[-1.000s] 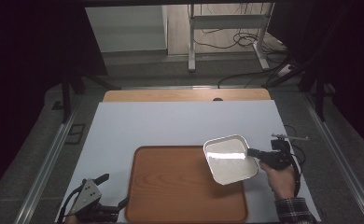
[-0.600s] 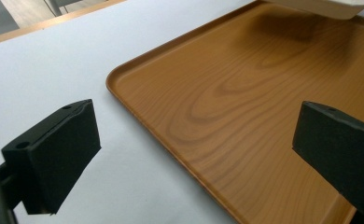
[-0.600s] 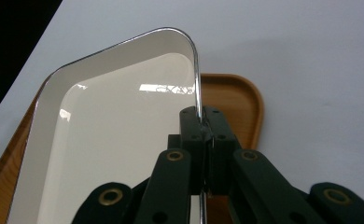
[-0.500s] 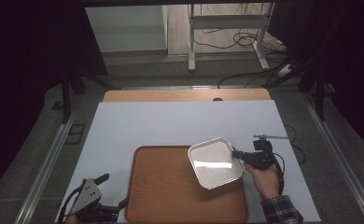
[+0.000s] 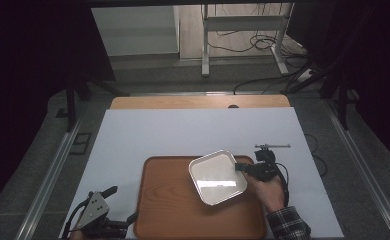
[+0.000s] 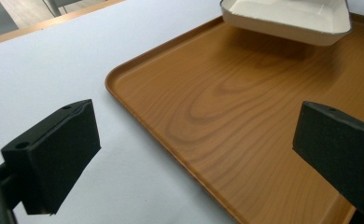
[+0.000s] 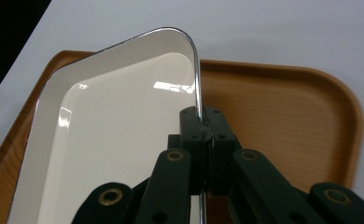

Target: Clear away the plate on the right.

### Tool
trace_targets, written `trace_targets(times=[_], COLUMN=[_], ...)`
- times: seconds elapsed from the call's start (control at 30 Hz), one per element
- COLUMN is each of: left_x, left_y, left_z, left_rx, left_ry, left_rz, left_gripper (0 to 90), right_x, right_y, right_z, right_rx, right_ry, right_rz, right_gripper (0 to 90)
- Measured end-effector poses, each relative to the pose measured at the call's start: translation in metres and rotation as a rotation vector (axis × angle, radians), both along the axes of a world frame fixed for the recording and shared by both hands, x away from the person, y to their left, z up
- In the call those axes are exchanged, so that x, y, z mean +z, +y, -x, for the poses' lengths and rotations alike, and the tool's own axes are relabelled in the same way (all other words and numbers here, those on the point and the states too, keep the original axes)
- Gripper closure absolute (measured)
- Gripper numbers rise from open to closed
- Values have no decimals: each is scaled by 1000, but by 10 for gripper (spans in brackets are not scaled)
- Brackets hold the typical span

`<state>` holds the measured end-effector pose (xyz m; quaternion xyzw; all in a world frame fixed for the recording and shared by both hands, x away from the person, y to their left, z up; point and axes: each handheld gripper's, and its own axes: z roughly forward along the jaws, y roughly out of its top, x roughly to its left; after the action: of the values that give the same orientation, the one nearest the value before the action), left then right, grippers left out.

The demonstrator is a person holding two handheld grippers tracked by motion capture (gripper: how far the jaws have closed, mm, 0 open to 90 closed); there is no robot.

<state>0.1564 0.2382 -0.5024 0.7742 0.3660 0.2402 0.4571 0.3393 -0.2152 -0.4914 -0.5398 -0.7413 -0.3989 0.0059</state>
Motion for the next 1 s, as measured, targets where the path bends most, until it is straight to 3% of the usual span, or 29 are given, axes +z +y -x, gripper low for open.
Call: trace_targets(times=[0.47, 0.7, 1.0], left_x=[0, 0, 0], left_y=[0, 0, 0], left_z=[0, 0, 0], left_rx=[-3, -4, -5], left_ry=[-1, -2, -3], left_rz=[-2, -2, -4], left_gripper=[5, 5, 5], right_x=[-15, -22, -25], right_y=[32, 40, 45], right_z=[-8, -11, -11], right_rx=[29, 31, 41], right_ry=[23, 27, 16], right_rz=[43, 85, 99], right_gripper=[884, 885, 875])
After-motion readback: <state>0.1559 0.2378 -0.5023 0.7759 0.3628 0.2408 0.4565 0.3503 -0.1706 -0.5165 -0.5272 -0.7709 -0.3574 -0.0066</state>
